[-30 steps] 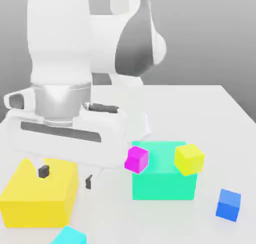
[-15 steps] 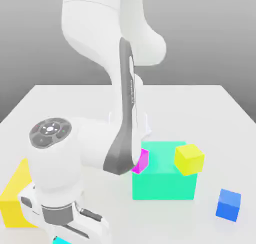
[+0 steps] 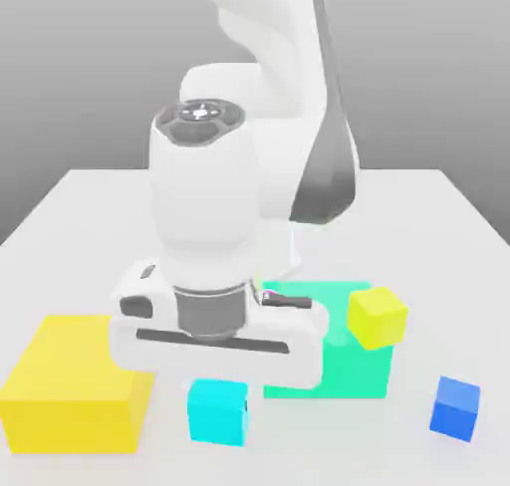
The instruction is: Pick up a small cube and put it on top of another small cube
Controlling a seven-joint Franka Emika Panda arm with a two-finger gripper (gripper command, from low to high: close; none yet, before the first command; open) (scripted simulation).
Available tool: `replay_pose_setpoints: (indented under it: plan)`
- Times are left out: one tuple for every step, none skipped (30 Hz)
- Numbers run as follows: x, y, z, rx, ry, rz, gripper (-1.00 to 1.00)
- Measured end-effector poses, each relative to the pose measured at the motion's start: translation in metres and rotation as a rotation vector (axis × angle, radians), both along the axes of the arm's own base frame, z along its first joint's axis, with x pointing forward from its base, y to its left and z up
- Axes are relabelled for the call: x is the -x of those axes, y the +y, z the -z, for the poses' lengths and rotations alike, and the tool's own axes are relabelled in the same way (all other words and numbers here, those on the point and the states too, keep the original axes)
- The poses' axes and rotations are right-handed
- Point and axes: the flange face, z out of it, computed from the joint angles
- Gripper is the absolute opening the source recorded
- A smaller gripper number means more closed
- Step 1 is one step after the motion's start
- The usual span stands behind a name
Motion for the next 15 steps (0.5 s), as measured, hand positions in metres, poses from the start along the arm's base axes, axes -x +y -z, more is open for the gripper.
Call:
replay_pose_setpoints:
  plan:
    - [0.008, 0.017, -0.008, -0.001, 0.0, -0.062, -1.0]
    - [0.017, 0.032, -0.016, -0.001, -0.001, -0.124, -1.0]
    - [0.027, 0.045, -0.023, -0.001, -0.002, -0.181, -1.0]
    - [0.037, 0.055, -0.03, -0.001, -0.002, -0.232, -1.0]
    - [0.046, 0.064, -0.036, -0.001, -0.003, -0.282, -1.0]
    - [0.057, 0.074, -0.042, 0.0, -0.004, -0.335, -1.0]
    - [0.068, 0.084, -0.048, 0.001, -0.005, -0.39, -1.0]
    - [0.079, 0.094, -0.054, 0.002, -0.005, -0.447, -1.0]
    - [0.091, 0.104, -0.059, 0.004, -0.006, -0.504, -1.0]
    - [0.103, 0.113, -0.063, 0.007, -0.007, -0.562, -1.0]
    - [0.115, 0.122, -0.067, 0.009, -0.007, -0.619, -1.0]
    - [0.128, 0.13, -0.071, 0.012, -0.008, -0.676, -1.0]
    - [0.137, 0.135, -0.071, 0.015, -0.008, -0.72, -1.0]
    - [0.141, 0.138, -0.064, 0.017, -0.009, -0.742, -1.0]
    - [0.143, 0.14, -0.054, 0.018, -0.009, -0.753, -1.0]
